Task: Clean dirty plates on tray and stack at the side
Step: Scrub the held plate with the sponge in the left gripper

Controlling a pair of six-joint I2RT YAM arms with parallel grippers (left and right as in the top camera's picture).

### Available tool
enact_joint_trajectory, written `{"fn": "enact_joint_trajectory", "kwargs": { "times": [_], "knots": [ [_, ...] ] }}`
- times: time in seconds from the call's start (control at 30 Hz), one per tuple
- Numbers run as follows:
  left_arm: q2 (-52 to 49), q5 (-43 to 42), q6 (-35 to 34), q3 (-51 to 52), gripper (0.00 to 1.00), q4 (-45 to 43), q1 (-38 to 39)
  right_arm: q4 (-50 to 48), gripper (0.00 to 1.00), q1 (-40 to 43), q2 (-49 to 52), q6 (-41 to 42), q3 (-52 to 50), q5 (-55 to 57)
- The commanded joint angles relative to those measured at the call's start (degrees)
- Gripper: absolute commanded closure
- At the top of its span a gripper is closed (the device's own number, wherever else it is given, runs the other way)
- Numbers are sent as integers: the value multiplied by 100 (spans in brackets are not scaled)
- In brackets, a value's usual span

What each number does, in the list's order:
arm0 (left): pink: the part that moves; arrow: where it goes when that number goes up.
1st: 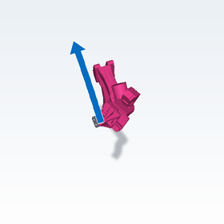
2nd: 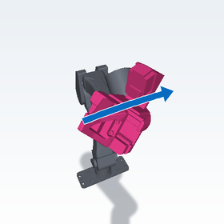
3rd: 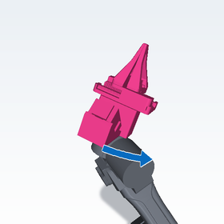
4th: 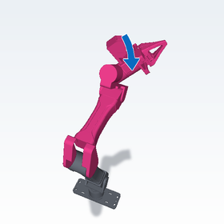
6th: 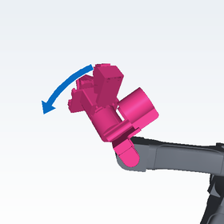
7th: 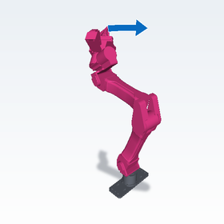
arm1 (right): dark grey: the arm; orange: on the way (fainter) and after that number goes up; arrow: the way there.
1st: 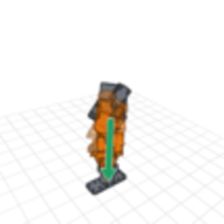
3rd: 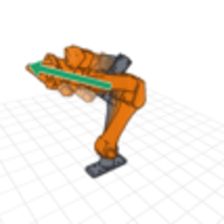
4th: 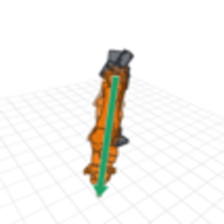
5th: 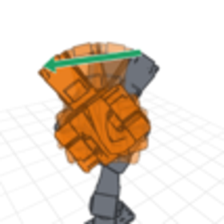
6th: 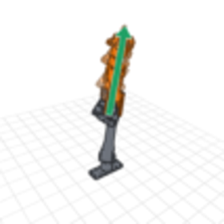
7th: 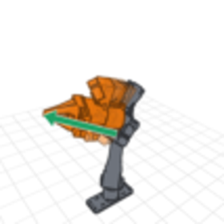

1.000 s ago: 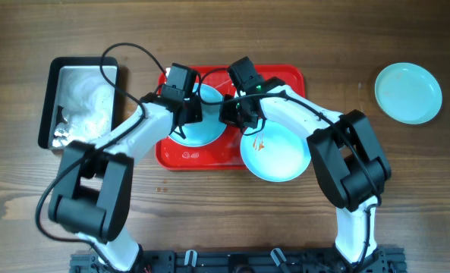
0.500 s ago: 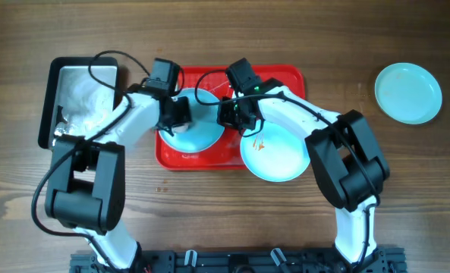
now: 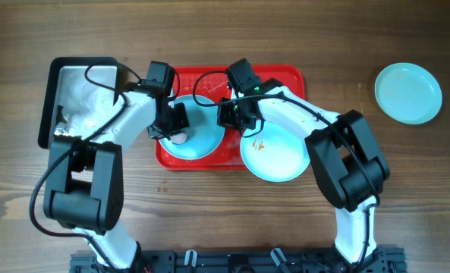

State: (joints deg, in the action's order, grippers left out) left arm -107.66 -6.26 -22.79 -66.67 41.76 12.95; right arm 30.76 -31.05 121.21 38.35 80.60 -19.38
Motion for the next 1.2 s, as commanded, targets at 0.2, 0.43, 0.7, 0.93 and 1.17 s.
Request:
{"fn": "enact_joint_trajectory", "kwargs": {
  "times": [0.2, 0.43, 0.7, 0.93, 1.17],
  "knots": [
    [-385, 4430, -1119, 372, 96, 42, 723, -31, 96, 15, 278, 365, -70, 264],
    [-94, 5217, -1414, 365, 96, 59, 1390, -24, 96, 15, 278, 363, -70, 286],
    [1003, 2201, -50, 367, 96, -846, 1060, -28, 96, 15, 278, 317, -70, 282],
    [415, 2039, 144, 382, 96, -813, 634, -26, 96, 15, 278, 275, -70, 278],
    [-262, 2085, 264, 389, 96, -715, 660, -31, 96, 20, 278, 271, -70, 262]
  ]
}}
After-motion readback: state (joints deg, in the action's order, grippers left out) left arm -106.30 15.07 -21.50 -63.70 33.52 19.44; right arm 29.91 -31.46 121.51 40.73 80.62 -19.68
